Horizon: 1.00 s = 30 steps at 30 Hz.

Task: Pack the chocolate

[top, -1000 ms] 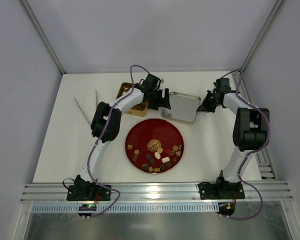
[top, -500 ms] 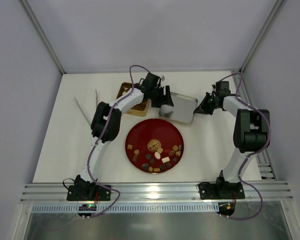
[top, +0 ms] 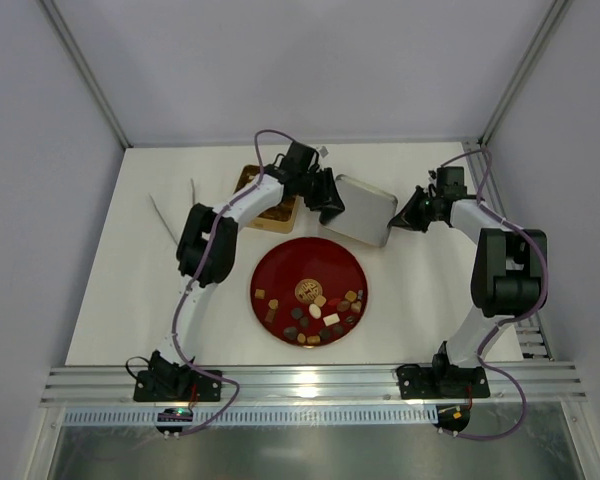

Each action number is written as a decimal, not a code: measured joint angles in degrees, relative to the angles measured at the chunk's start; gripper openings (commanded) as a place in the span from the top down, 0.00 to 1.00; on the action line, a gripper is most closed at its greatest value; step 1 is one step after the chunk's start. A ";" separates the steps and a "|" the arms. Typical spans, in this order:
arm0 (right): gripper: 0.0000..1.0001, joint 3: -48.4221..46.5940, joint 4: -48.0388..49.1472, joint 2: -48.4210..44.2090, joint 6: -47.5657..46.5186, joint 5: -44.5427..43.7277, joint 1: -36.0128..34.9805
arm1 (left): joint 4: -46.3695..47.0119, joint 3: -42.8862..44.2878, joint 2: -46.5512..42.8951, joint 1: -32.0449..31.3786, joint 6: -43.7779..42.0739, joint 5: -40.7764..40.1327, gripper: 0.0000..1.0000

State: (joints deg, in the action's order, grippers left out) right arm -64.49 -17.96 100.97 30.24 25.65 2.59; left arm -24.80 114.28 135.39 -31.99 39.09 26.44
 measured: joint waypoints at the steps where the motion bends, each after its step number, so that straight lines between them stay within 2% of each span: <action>1: 0.96 0.35 0.09 -0.28 0.04 0.00 0.00 | 0.22 -0.15 -0.48 0.04 0.26 0.35 0.67; 5: 0.96 1.60 0.59 -1.79 0.11 0.00 -0.33 | 0.96 -1.09 -2.49 0.13 1.44 1.62 0.73; 15: 0.96 4.15 -0.13 -6.93 -0.39 -4.39 -4.17 | 2.27 -5.33 -8.96 0.44 4.00 4.94 1.00; 17: 0.95 4.17 -0.46 -7.91 -0.76 -5.62 -5.14 | 2.25 -6.40 -10.03 0.70 4.07 4.94 1.00; 19: 0.88 4.17 -0.85 -9.11 -1.22 -7.06 -6.12 | 2.27 -7.28 -10.86 0.90 4.28 5.05 1.00; 20: 0.77 4.17 -1.16 -9.60 -1.57 -7.65 -6.54 | 2.27 -7.76 -11.32 0.98 4.37 5.11 1.00; 22: 0.64 4.17 -1.42 -10.54 -2.08 -8.48 -7.65 | 2.25 -8.52 -12.37 0.96 4.59 5.25 1.00; 23: 0.53 4.17 -1.62 -11.13 -2.56 -9.20 -8.37 | 2.16 -8.81 -12.83 0.87 4.61 5.20 1.00; 25: 0.45 4.20 -1.90 -12.48 -3.34 -10.10 -9.73 | 1.84 -9.18 -13.62 0.79 4.66 5.38 1.00; 26: 0.37 4.20 -1.97 -13.40 -3.98 -11.02 -10.54 | 1.73 -9.51 -14.01 0.70 4.68 5.33 1.00; 30: 0.30 4.31 -2.51 -17.84 -6.36 -16.37 -13.86 | 0.74 -10.75 -15.47 0.68 5.33 6.14 1.00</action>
State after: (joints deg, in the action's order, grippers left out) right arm -60.18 -20.47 83.13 23.88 9.28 -11.27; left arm -24.05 103.53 119.92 -31.31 44.42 32.58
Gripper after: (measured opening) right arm 0.675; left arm 0.120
